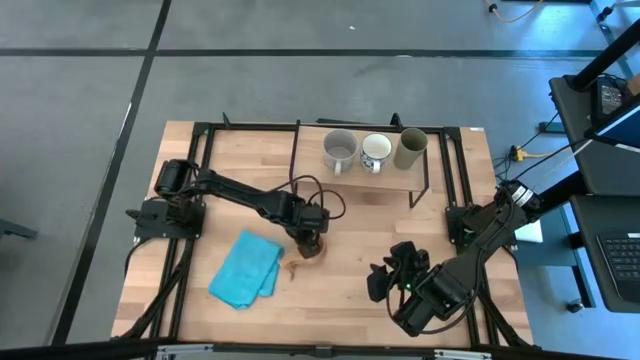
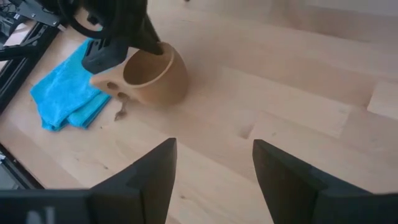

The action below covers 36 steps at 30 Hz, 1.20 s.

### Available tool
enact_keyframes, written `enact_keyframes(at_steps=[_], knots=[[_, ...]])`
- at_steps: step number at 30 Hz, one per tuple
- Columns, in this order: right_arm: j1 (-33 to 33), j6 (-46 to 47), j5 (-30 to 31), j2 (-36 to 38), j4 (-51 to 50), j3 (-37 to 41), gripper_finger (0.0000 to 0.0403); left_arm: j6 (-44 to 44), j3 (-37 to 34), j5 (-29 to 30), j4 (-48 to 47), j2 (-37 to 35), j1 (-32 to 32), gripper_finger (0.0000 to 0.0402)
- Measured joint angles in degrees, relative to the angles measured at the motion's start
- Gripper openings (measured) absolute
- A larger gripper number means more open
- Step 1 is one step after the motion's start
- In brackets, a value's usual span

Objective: Stack small to large cups/mugs on shelf
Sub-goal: Put the brown mug on the shelf

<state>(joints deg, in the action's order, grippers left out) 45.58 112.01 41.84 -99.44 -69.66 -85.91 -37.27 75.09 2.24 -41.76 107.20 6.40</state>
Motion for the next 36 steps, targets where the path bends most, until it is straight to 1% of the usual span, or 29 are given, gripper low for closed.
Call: enact_keyframes(at_steps=[7,11,14,18,23,27,31,36], knots=[[0.0,0.0,0.0,0.0,-0.5,0.0,0.0213,-16.8,0.0,0.0,-0.1,0.0,2.1,0.0014],[0.0,0.0,0.0,0.0,-0.5,0.0,0.0213,-23.3,0.0,1.5,-0.2,-0.1,3.2,0.0014],[0.0,0.0,0.0,0.0,-0.5,0.0,0.0213,-26.3,0.5,3.4,-1.2,-0.3,3.8,0.0014],[0.1,-0.6,0.0,0.0,-0.5,0.0,0.0213,-27.2,2.3,5.3,-3.3,-0.8,4.1,0.0026],[0.1,-1.9,-0.4,0.1,-0.5,0.0,0.0213,-29.6,4.5,6.9,-8.8,-0.8,4.8,0.0013],[0.1,-3.1,-0.5,0.1,-0.5,0.0,0.0213,-33.3,4.8,7.7,-12.2,-0.8,5.8,0.0014],[0.1,-4.6,-0.8,0.1,-0.1,0.0,0.0213,-37.6,4.8,8.0,-14.2,-0.8,6.9,0.0036],[0.2,-6.0,-1.3,0.1,0.0,0.0,0.0213,-43.2,4.7,10.1,-14.2,-1.1,8.7,0.006]])
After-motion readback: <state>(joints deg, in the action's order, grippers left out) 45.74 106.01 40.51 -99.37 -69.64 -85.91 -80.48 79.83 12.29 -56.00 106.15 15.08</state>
